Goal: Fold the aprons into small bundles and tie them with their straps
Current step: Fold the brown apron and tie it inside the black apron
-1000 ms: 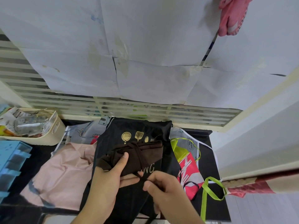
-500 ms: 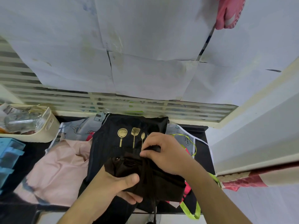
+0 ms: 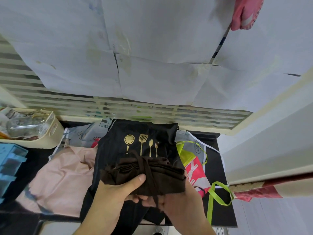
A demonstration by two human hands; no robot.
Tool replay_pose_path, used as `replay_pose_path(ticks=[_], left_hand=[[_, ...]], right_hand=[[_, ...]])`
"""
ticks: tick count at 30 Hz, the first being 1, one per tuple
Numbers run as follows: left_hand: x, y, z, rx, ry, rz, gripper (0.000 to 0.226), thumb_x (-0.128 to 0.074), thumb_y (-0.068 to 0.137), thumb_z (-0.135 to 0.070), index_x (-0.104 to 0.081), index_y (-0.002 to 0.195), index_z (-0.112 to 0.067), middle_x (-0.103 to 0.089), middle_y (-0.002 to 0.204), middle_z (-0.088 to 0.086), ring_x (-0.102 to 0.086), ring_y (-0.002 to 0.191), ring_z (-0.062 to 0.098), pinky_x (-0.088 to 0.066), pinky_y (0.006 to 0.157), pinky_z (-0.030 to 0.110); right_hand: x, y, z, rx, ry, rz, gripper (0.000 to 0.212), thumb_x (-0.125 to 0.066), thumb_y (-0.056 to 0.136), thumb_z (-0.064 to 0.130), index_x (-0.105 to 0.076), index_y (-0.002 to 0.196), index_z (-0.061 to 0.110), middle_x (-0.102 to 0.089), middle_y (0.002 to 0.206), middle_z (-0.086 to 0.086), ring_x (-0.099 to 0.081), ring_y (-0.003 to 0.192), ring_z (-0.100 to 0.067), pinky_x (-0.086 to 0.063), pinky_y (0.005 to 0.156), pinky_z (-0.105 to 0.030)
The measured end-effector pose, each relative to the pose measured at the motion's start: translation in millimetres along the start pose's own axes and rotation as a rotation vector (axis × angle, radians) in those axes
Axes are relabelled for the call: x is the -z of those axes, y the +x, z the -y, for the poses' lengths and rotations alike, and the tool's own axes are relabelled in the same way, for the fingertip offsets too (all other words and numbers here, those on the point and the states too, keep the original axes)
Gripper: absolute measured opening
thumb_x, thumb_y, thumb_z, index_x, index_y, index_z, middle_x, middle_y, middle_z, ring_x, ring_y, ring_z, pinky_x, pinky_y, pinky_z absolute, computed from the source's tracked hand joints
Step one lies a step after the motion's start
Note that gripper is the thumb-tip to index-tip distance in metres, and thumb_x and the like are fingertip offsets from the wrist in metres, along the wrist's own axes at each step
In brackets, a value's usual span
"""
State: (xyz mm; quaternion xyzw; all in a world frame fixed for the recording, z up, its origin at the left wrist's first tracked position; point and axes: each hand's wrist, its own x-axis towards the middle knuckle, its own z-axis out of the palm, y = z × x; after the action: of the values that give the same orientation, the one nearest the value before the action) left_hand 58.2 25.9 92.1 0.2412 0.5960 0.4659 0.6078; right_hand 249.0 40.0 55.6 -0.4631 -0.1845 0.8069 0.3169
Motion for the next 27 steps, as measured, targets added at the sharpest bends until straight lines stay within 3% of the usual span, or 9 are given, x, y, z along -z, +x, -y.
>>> replay_pose_path(ticks=[2,4,7,10,15,18,22,24,27], left_hand=[[-0.5,-1.0,1.6,-0.040,-0.074,-0.004,0.060,-0.098,0.048,-0.036,-0.079,0.093,-0.001,-0.072,0.084,0.034,-0.070,0.062,0.041,-0.050,0.044,0.032],[-1.2,-2.0,2.6,-0.055,-0.134,0.006,0.046,-0.097,0.064,-0.024,-0.078,0.096,0.002,-0.071,0.083,0.036,-0.068,0.059,0.039,-0.048,0.042,0.030],[-0.2,-3.1,4.8,-0.025,-0.202,0.090,0.032,-0.084,0.077,-0.013,-0.075,0.099,0.008,-0.066,0.079,0.038,-0.064,0.056,0.037,-0.047,0.043,0.031],[6.4,-7.1,7.5,0.072,-0.200,0.294,0.051,-0.095,0.070,-0.020,-0.072,0.103,0.011,-0.062,0.078,0.039,-0.063,0.057,0.038,-0.047,0.046,0.033],[25.0,-6.2,8.2,0.118,-0.015,0.529,0.039,-0.092,0.071,-0.010,-0.075,0.104,-0.001,-0.068,0.095,0.033,-0.069,0.074,0.046,-0.052,0.053,0.034],[35.3,1.5,5.1,0.118,0.111,0.587,0.035,-0.090,0.077,-0.014,-0.072,0.106,-0.005,-0.070,0.098,0.031,-0.070,0.082,0.052,-0.055,0.062,0.034],[39.0,6.1,4.9,0.138,0.269,0.499,0.037,-0.093,0.074,-0.017,-0.077,0.107,-0.012,-0.075,0.103,0.025,-0.070,0.085,0.049,-0.054,0.066,0.040],[40.4,6.8,7.2,0.157,0.295,0.476,0.040,-0.095,0.071,-0.021,-0.078,0.106,-0.014,-0.076,0.104,0.023,-0.072,0.085,0.042,-0.054,0.066,0.041],[45.2,7.7,12.6,0.179,0.306,0.399,0.053,-0.100,0.063,-0.030,-0.077,0.108,-0.016,-0.075,0.107,0.024,-0.073,0.088,0.042,-0.050,0.070,0.042]], right_hand=[[-0.6,-4.8,4.9,-0.011,0.048,0.065,0.067,-0.033,0.110,0.049,-0.062,0.108,-0.011,-0.064,0.082,-0.006,-0.064,0.071,0.011,-0.048,0.056,-0.014],[15.4,-6.3,-2.6,-0.104,0.087,0.190,0.040,-0.039,0.114,0.029,-0.057,0.119,-0.005,-0.053,0.067,0.009,-0.048,0.045,0.003,-0.025,0.038,-0.011],[13.4,-9.7,-13.7,-0.073,-0.027,0.287,0.056,-0.068,0.097,0.044,-0.053,0.123,-0.003,-0.049,0.069,-0.013,-0.031,0.043,-0.014,-0.028,0.044,-0.022],[13.7,-7.1,-8.5,-0.095,0.051,0.301,0.070,-0.101,0.057,0.025,-0.060,0.104,-0.008,-0.066,0.070,-0.009,-0.060,0.053,-0.015,-0.051,0.053,-0.026],[15.8,13.0,30.6,-0.093,-0.273,0.213,0.044,-0.064,0.092,0.031,-0.063,0.115,-0.006,-0.065,0.066,-0.005,-0.056,0.051,-0.018,-0.046,0.052,-0.031],[15.3,5.0,48.2,-0.040,-0.205,0.283,0.052,-0.052,0.098,0.047,-0.064,0.116,-0.001,-0.043,0.060,-0.007,-0.021,0.050,-0.021,-0.016,0.054,-0.035],[-8.5,3.0,60.4,-0.123,-0.808,0.191,0.049,-0.041,0.107,0.038,-0.080,0.085,0.019,-0.058,0.064,-0.001,-0.052,0.052,-0.011,-0.044,0.061,-0.024],[-16.1,-6.1,65.7,-0.150,-0.992,0.242,0.046,-0.053,0.099,0.055,-0.076,0.086,0.018,-0.066,0.080,0.006,-0.064,0.075,-0.005,-0.049,0.079,-0.025],[-18.2,-22.5,71.7,-0.246,-1.052,0.237,0.054,-0.060,0.075,0.083,-0.069,0.089,0.032,-0.064,0.091,0.015,-0.062,0.090,-0.005,-0.043,0.082,-0.022]])
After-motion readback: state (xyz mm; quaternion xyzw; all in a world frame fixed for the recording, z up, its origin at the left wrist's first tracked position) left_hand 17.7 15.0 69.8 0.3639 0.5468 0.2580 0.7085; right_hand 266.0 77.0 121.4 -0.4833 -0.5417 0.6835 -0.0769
